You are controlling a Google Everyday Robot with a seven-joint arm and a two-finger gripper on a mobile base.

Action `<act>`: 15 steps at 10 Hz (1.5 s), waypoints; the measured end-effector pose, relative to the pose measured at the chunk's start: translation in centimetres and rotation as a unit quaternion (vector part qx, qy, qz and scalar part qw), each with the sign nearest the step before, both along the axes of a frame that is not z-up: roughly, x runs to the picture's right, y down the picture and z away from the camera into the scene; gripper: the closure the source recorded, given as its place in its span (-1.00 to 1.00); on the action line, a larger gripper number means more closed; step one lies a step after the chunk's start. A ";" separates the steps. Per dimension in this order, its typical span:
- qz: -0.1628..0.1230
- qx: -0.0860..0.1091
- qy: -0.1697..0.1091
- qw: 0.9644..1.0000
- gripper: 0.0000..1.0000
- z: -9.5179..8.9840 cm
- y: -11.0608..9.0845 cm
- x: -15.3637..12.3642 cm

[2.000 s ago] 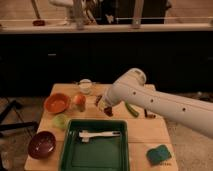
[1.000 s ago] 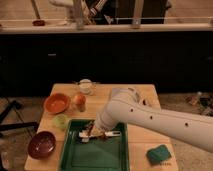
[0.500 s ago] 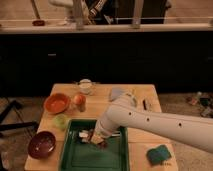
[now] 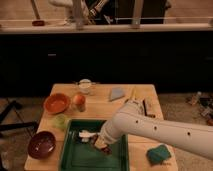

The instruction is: Place grapes in tray

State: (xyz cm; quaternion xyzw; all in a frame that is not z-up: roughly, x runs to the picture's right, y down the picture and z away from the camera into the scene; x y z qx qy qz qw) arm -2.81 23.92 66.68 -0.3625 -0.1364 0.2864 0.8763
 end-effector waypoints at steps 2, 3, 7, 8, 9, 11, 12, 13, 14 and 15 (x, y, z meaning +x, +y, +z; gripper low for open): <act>-0.002 0.000 -0.001 1.000 0.65 0.0 0.0 -0.1; -0.001 0.000 0.000 1.000 0.45 0.0 0.0 -0.1; -0.001 0.000 -0.001 1.000 -0.40 0.0 0.0 -0.1; -0.001 0.000 -0.001 1.000 -0.53 0.0 0.0 -0.1; -0.002 0.000 -0.001 1.000 -0.57 0.0 0.0 -0.1; -0.001 0.000 -0.001 1.000 -0.57 0.0 0.0 -0.1; -0.001 0.000 -0.001 1.000 -0.57 0.0 0.0 -0.1; -0.001 0.000 -0.001 1.000 -0.57 0.0 0.0 -0.1; -0.001 0.000 -0.001 1.000 -0.57 0.0 0.0 -0.1; -0.001 0.000 -0.001 1.000 -0.57 0.0 0.0 -0.1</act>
